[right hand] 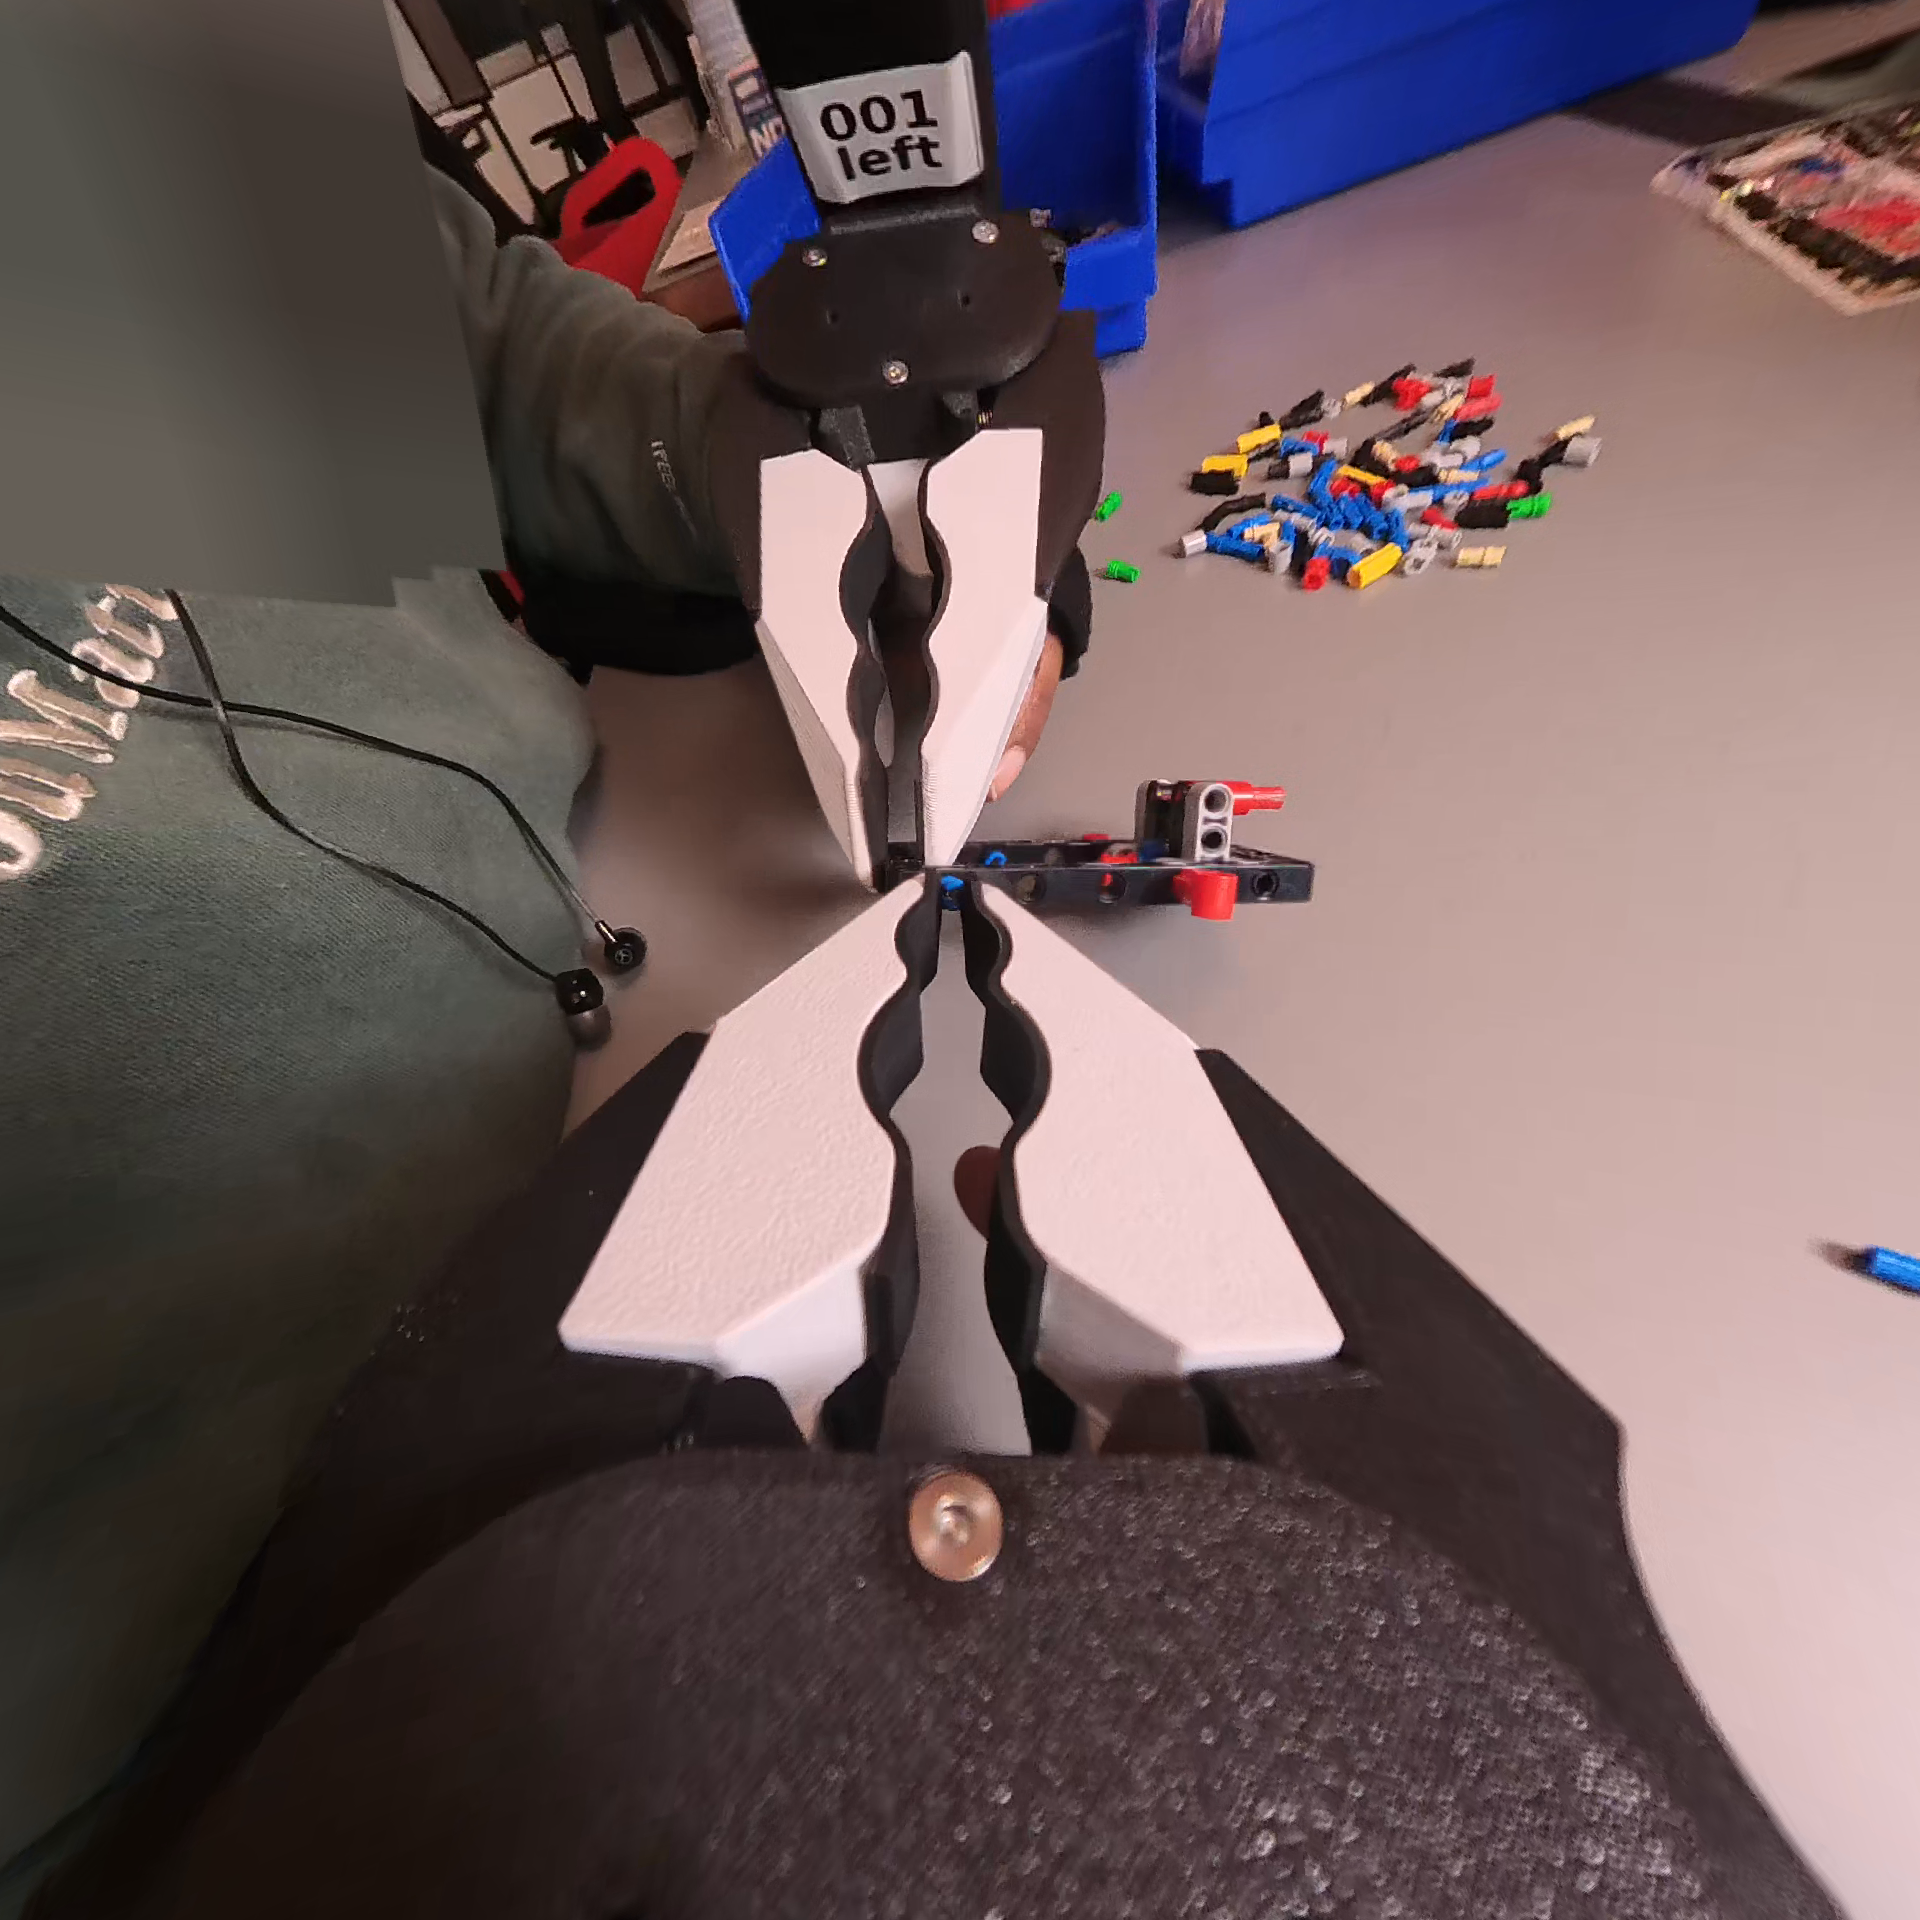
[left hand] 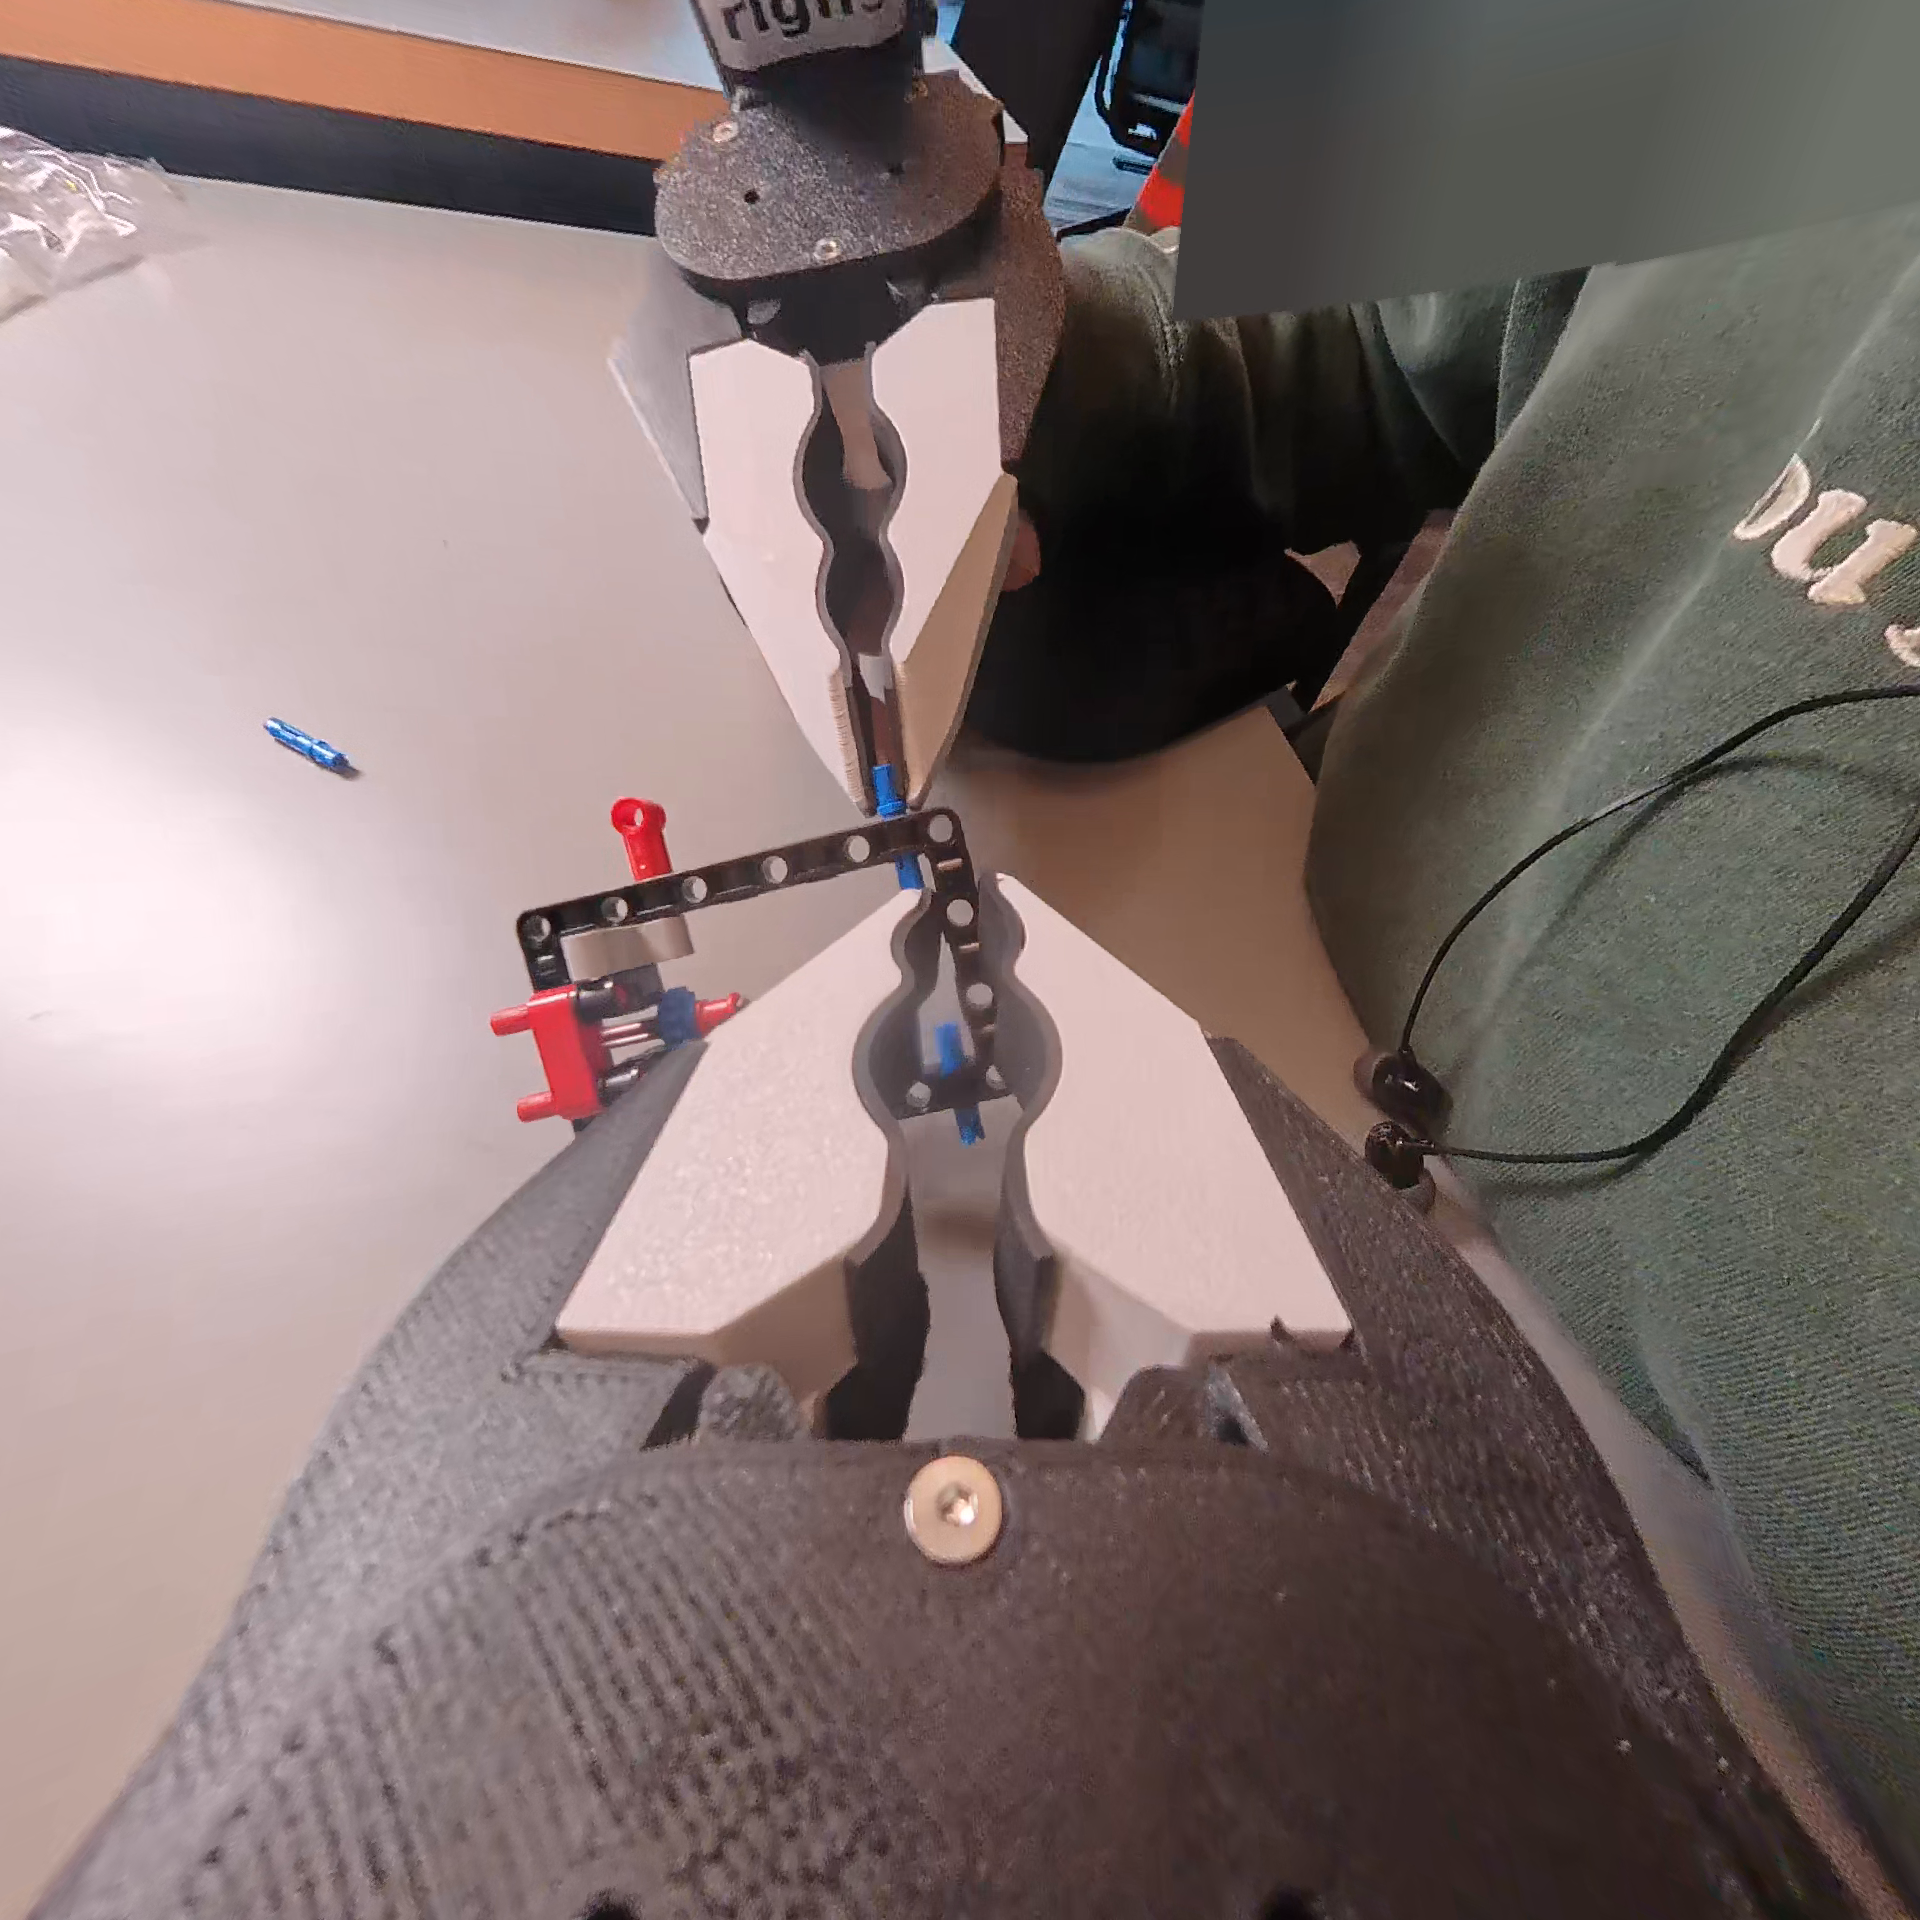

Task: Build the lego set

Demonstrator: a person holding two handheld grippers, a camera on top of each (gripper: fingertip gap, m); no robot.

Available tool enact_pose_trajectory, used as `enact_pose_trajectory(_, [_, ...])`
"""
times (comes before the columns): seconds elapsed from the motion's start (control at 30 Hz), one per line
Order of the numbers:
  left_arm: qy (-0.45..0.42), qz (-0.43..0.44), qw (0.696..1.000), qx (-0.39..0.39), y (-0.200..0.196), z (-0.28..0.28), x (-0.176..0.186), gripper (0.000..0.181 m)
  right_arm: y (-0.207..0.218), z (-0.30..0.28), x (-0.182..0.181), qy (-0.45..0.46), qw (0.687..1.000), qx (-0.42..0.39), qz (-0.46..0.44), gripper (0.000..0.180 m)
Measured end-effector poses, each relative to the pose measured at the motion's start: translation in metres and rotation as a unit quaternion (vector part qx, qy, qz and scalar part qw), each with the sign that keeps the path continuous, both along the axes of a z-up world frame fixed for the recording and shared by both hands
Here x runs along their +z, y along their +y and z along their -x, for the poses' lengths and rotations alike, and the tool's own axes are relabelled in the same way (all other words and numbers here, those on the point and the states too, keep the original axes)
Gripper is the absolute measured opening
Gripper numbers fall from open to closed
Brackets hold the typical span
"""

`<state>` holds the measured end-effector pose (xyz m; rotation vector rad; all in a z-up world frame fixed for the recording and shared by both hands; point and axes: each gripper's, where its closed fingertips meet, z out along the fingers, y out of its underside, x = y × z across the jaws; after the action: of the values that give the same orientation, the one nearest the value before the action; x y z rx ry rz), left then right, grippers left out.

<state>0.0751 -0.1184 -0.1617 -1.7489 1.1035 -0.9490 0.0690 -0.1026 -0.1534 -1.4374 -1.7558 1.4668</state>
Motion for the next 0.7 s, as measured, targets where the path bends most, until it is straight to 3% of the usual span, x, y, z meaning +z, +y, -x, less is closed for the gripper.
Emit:
enact_pose_trajectory(0.17, [0.007,0.000,1.000,0.008,0.007,0.003,0.002,0.006,0.006,0.000,0.009,0.026,0.999,-0.010,0.030,0.003])
enact_pose_trajectory(0.7, [0.006,0.001,1.000,0.004,0.004,0.003,0.003,0.006,0.003,-0.003,0.008,0.022,1.000,-0.003,-0.005,0.002])
